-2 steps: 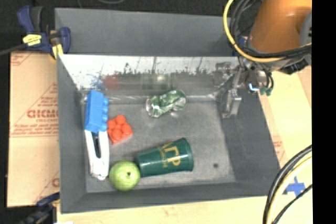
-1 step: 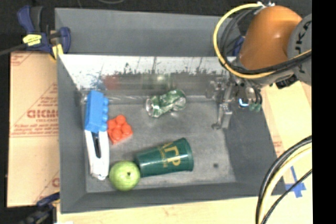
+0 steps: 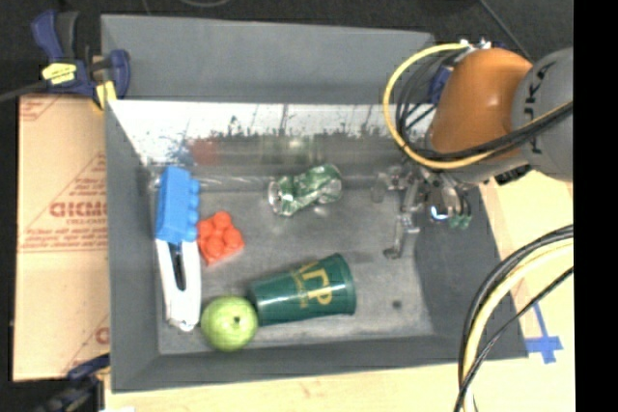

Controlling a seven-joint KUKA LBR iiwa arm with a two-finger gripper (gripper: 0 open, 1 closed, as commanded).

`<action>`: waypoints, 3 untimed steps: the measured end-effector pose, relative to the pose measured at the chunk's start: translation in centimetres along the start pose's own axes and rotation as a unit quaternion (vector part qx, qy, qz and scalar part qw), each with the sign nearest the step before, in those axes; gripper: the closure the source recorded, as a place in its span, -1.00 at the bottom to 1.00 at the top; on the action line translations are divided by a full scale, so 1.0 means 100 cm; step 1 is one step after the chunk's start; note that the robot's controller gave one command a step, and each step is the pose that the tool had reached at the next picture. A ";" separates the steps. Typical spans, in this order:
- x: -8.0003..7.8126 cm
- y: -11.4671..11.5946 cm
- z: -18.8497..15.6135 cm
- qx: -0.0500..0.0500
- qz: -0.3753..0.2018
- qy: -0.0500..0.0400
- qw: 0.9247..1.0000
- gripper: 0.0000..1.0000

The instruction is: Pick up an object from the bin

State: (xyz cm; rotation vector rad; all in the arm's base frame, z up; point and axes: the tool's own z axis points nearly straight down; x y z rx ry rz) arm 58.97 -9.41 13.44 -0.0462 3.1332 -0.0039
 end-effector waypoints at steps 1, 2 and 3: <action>0.016 0.021 0.045 0.001 -0.046 0.002 0.999 -1.00; 0.034 0.046 0.065 -0.003 -0.020 0.004 1.000 -1.00; 0.068 0.059 0.063 -0.001 -0.041 0.003 0.999 -1.00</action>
Offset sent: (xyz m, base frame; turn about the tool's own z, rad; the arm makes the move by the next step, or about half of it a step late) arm -0.0434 0.0498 -0.0631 -0.0011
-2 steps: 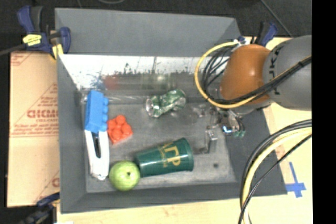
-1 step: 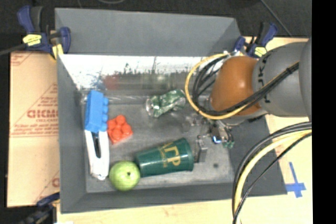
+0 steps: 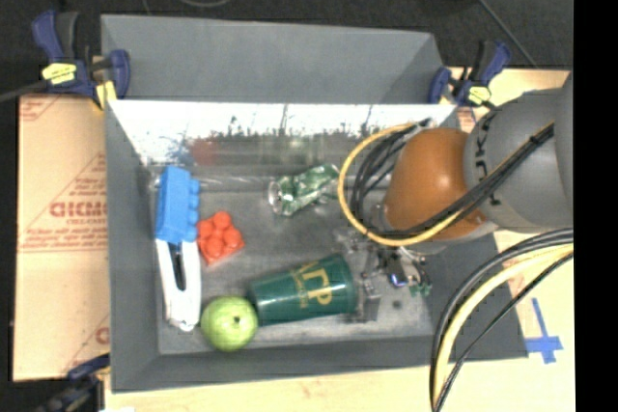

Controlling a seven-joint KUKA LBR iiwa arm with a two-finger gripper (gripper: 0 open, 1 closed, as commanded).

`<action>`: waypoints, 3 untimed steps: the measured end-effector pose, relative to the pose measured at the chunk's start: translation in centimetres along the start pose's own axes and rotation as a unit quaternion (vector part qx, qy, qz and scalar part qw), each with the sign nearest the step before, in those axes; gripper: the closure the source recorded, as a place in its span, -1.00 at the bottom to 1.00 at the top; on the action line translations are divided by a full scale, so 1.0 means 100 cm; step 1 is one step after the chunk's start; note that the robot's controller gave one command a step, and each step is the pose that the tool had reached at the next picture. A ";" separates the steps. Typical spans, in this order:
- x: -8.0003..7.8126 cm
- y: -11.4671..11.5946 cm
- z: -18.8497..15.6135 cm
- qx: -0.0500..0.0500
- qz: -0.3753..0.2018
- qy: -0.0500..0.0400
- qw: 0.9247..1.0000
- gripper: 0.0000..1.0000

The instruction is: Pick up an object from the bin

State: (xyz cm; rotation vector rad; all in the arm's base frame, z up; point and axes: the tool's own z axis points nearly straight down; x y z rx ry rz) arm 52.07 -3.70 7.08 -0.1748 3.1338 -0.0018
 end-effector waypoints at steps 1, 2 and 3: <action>0.011 0.023 0.001 0.000 -0.126 0.001 0.992 -1.00; 0.021 0.043 -0.002 0.000 -0.069 0.000 0.998 1.00; 0.021 0.043 -0.002 0.001 -0.070 0.000 0.998 1.00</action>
Offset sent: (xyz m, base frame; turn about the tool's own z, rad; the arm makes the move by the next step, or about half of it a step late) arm -0.0269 0.0425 0.0013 -0.1389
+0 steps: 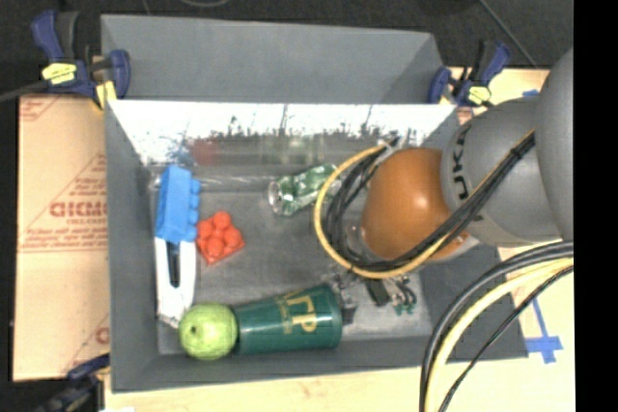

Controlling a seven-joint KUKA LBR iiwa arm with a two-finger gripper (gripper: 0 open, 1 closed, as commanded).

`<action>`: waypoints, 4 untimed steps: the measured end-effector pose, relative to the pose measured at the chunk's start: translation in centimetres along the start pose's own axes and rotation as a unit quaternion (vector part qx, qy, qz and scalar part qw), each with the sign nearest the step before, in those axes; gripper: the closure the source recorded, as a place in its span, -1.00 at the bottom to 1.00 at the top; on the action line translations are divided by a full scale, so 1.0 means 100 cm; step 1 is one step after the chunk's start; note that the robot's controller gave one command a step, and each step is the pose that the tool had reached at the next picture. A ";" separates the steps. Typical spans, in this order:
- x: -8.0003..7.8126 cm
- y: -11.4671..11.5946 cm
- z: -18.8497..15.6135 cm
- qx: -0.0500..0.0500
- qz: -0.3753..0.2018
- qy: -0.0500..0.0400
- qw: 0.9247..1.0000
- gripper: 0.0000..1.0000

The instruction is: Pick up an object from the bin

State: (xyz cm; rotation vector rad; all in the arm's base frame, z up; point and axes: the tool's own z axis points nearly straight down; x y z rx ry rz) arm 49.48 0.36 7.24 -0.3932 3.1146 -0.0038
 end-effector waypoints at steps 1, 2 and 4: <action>-0.010 0.005 -0.022 -0.002 0.027 0.001 1.000 1.00; -0.003 -0.002 -0.041 0.000 0.031 -0.001 1.000 -1.00; 0.000 0.007 -0.031 0.001 -0.006 -0.002 1.000 -1.00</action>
Offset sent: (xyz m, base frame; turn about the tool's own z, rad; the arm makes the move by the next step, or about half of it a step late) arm 0.0025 0.0006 0.0408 0.0608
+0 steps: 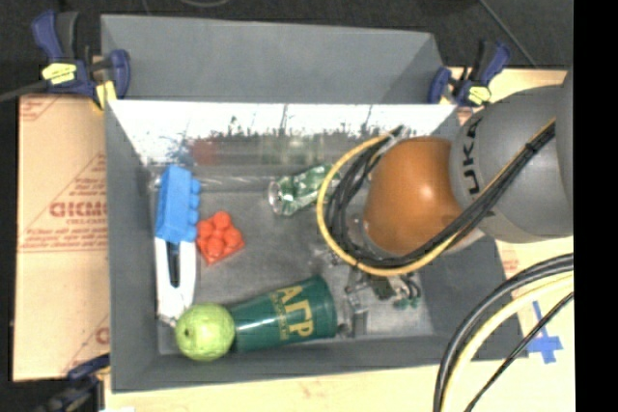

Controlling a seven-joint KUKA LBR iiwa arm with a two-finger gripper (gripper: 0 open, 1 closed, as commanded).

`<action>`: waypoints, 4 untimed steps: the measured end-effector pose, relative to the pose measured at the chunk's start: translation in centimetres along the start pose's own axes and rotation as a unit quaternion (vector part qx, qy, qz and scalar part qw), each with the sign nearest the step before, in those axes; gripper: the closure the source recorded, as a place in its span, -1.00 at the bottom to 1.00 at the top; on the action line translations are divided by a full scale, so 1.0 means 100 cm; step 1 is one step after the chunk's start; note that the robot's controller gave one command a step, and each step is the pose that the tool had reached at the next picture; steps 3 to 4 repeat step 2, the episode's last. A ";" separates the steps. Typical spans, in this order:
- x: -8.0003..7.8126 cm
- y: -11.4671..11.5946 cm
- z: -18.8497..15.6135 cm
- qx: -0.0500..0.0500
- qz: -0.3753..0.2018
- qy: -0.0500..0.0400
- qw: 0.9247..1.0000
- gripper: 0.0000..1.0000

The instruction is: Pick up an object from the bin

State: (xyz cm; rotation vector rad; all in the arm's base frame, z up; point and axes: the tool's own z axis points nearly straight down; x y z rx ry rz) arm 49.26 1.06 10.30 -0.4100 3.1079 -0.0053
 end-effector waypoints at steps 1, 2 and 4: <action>0.001 0.025 0.025 -0.002 -0.056 0.002 0.998 -1.00; -0.006 0.044 0.029 -0.001 -0.090 0.000 0.996 -1.00; -0.006 0.044 0.029 -0.001 -0.090 0.000 0.996 -1.00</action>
Offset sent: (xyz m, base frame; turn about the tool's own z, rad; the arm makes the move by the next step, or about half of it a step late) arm -0.0074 0.0562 -0.0330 -0.2284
